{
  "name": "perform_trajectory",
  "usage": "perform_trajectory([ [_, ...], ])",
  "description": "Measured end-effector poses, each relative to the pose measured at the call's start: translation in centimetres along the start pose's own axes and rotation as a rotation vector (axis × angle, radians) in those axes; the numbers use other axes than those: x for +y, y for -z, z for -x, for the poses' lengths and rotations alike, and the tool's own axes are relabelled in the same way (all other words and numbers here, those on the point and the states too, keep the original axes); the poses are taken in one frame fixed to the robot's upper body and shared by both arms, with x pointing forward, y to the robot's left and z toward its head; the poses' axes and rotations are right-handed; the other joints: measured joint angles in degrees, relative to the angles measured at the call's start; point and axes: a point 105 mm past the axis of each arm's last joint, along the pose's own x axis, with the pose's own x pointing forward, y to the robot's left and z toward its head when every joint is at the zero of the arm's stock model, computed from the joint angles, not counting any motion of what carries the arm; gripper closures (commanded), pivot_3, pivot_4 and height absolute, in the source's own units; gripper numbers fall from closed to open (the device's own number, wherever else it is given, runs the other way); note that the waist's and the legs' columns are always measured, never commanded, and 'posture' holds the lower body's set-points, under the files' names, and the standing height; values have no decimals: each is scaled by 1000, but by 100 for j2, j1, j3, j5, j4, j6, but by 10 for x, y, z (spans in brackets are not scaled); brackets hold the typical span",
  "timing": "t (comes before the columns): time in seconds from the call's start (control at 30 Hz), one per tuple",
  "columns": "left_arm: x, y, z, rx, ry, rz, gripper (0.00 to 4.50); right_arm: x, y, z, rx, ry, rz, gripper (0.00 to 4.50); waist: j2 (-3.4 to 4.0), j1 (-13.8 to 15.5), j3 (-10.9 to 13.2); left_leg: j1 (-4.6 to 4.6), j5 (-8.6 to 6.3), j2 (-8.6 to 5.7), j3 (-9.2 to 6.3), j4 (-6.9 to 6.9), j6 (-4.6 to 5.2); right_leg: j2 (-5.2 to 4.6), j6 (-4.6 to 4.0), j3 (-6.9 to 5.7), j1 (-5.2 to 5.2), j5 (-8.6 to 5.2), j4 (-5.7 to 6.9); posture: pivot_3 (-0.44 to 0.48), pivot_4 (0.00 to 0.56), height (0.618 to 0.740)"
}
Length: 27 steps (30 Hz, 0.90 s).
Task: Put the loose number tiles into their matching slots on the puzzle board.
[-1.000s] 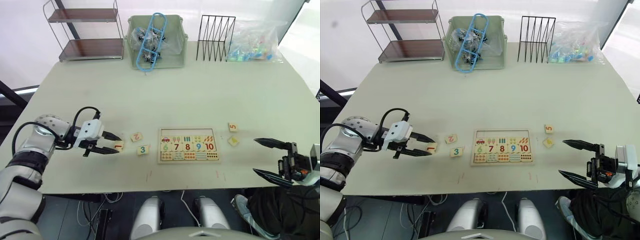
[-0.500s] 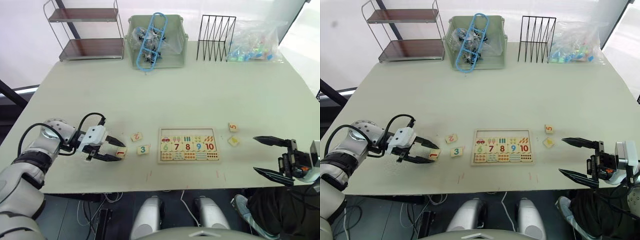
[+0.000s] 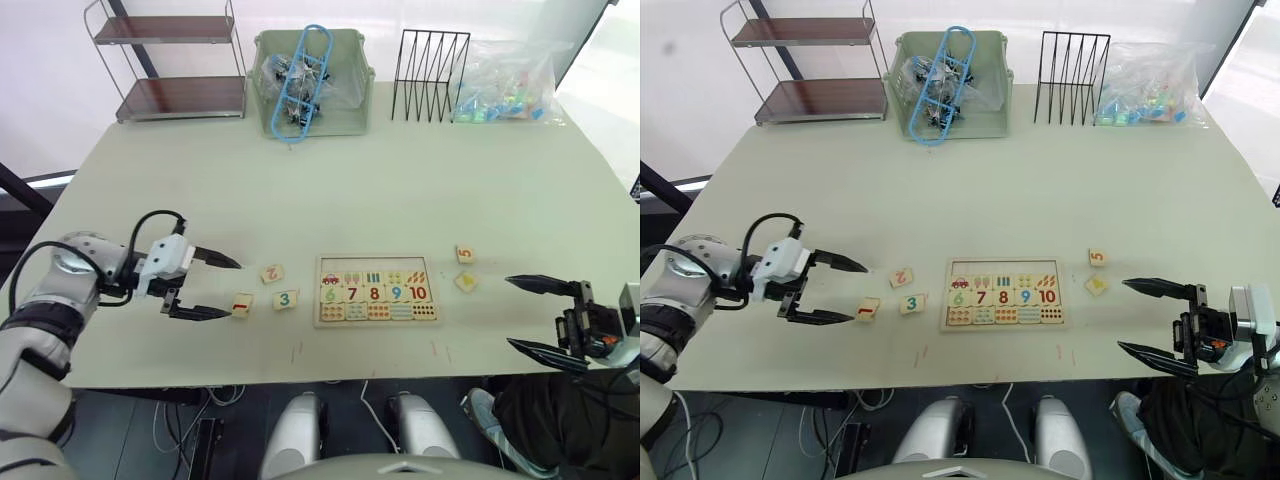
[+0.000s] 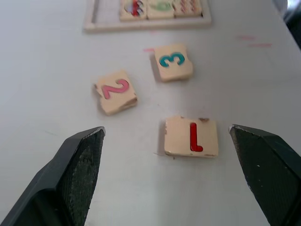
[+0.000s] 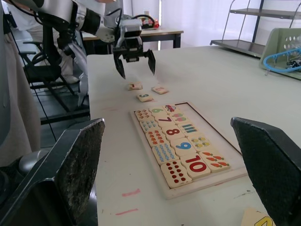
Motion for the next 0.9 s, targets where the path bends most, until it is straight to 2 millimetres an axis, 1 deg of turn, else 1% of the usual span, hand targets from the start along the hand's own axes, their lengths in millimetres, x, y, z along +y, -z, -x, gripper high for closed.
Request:
perform_trajectory([
  [0.07,-2,-10,8,-72,-51,-3,23,0,-1,-1,-1,-2,2,0,2,-2,1,0,0,2,-1,0,0,-3,0,-2,0,0,0,0,150,740],
  [0.1,-3,-12,10,-85,-59,-1,23,0,-1,-1,-1,-2,1,0,2,0,1,1,0,2,-3,0,0,-3,-1,-4,1,0,1,0,150,740],
  [0.2,-19,-19,18,-155,-104,40,23,-1,-2,-2,-3,-4,7,0,6,-10,4,2,0,4,-5,-2,0,-6,-1,-8,1,0,1,0,150,740],
  [0.23,-20,-19,18,-157,-106,42,23,-1,-1,-2,-2,-4,5,0,7,-4,5,2,0,4,-7,-1,0,-6,-1,-9,2,0,2,0,150,740],
  [0.27,-25,-20,19,-166,-158,54,23,-2,-2,-3,-5,-9,10,0,10,-5,9,1,0,6,-9,-2,-1,-9,-2,-10,1,-1,-2,0,150,740],
  [0.3,-32,-19,17,-170,-184,71,23,-2,-2,0,-2,3,9,0,18,-1,12,6,0,7,-9,-4,-1,-41,-3,-10,8,-1,-3,0,150,740],
  [0.33,-40,-18,13,-173,-243,110,23,-2,-1,2,0,13,5,0,19,-6,16,5,0,6,-10,-6,-1,-44,-2,-12,7,0,-8,0,150,740],
  [0.37,-41,-19,10,-177,-258,124,23,-1,0,3,2,21,-1,0,21,3,17,5,0,6,-15,-7,-1,-50,-3,-18,9,0,-8,0,150,740],
  [0.4,-44,-21,8,-189,-333,150,23,-2,1,4,2,25,-3,0,19,8,20,1,0,6,-22,-7,-1,-51,-3,-25,9,0,-11,0,150,740],
  [0.5,-52,-28,0,-214,-470,230,23,-3,2,8,5,41,-6,0,23,31,22,2,0,6,-32,-7,-4,-61,-7,-46,18,-1,-11,0,150,740],
  [0.63,-70,-35,-18,-242,-585,340,23,-2,6,19,24,71,-23,0,29,19,24,6,0,3,-26,-8,-4,-95,-13,-80,21,-4,-13,0,150,740],
  [0.67,-77,-34,-24,-242,-651,397,23,-2,7,23,40,73,-25,0,28,20,24,5,0,2,-27,-7,-4,-97,-20,-90,21,-7,-15,0,150,740],
  [0.73,-82,-33,-31,-233,-725,461,23,-2,8,27,60,79,-26,0,29,21,24,7,0,2,-28,-7,-4,-99,-28,-94,25,-12,-15,0,150,740],
  [0.77,-85,-31,-34,-219,-812,510,23,-2,8,29,67,81,-23,0,28,25,23,11,1,1,-29,-7,-4,-97,-29,-94,30,-12,-15,0,150,740],
  [0.83,-85,-29,-35,-211,-830,524,23,-2,9,30,68,83,-24,0,27,31,23,12,1,1,-30,-6,-3,-95,-29,-96,31,-13,-15,0,150,740],
  [0.87,-86,-25,-34,-184,-875,545,23,-2,9,30,68,83,-22,0,28,41,22,11,1,0,-31,-6,-4,-84,-31,-98,31,-14,-15,0,150,740],
  [0.9,-91,-24,-38,-169,-989,587,23,-1,9,32,79,84,-17,0,33,30,21,11,0,-7,-17,-6,-2,-69,-29,-84,32,-15,-25,0,150,740],
])
